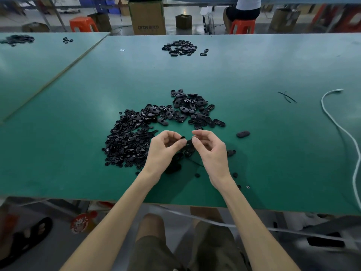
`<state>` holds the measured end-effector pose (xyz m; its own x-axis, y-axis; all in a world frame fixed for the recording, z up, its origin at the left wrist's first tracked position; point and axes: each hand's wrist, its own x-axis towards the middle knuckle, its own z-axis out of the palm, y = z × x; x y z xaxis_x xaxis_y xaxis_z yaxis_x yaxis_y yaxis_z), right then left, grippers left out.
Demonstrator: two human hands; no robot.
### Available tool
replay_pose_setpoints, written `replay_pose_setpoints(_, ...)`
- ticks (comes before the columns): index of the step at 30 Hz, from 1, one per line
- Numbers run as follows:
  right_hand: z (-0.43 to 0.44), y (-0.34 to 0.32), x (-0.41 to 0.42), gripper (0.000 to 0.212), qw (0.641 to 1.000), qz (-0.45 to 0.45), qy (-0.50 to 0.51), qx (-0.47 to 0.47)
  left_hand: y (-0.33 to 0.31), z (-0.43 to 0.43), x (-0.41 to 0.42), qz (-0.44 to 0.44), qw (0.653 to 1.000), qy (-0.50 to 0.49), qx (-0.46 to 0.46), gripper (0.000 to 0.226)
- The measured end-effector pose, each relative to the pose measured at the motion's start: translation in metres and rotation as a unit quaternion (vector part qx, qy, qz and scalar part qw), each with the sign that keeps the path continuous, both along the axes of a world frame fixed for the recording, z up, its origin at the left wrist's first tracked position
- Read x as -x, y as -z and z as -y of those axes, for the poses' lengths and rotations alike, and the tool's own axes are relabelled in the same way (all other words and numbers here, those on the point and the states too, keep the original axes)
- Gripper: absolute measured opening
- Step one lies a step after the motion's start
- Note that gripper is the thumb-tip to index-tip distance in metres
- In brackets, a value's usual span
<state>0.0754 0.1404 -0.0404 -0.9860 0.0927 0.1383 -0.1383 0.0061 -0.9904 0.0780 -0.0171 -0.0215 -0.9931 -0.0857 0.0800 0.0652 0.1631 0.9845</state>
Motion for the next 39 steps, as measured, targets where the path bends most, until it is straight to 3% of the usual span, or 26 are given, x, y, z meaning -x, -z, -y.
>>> replay_pose_setpoints(9,-0.001,0.002,0.000,0.011,0.999,0.003,0.009,0.048,0.004,0.006,-0.003,0.002,0.996,-0.027,-0.079,0.014)
replay_pose_setpoints(19,-0.002,0.003,0.001,0.011,0.998,0.005,0.018,0.064,0.009,0.005,-0.007,-0.040,0.998,0.020,-0.042,0.010)
replay_pose_setpoints(39,-0.001,-0.001,0.000,0.014,0.995,0.009,0.004,0.097,0.012,0.008,-0.008,-0.047,0.994,-0.010,-0.094,0.010)
